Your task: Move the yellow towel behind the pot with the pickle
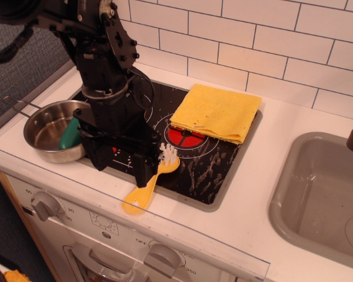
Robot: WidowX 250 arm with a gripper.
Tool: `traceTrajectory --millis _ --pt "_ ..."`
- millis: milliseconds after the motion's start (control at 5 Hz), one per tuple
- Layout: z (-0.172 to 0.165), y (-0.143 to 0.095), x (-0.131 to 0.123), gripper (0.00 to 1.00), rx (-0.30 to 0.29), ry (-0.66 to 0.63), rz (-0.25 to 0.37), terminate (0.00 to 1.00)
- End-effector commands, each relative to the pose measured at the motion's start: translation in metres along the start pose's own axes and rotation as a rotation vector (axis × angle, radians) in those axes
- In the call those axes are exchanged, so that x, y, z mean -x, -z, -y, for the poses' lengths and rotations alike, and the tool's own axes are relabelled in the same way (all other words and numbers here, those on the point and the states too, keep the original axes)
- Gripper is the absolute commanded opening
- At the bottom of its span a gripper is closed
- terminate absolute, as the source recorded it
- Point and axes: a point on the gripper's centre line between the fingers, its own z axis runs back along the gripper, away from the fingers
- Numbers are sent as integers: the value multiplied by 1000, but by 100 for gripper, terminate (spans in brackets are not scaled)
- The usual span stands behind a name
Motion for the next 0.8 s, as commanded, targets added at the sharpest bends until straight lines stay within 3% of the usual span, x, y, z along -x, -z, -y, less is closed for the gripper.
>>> traceTrajectory --millis 0,200,400,600 --pt "0 0 0 100 0 0 0 0" --pt "6 -9 -34 100 -59 42 -18 0" --pt "15 -17 -71 100 -71 30 3 0" --pt "27 -6 -112 100 -64 2 22 0"
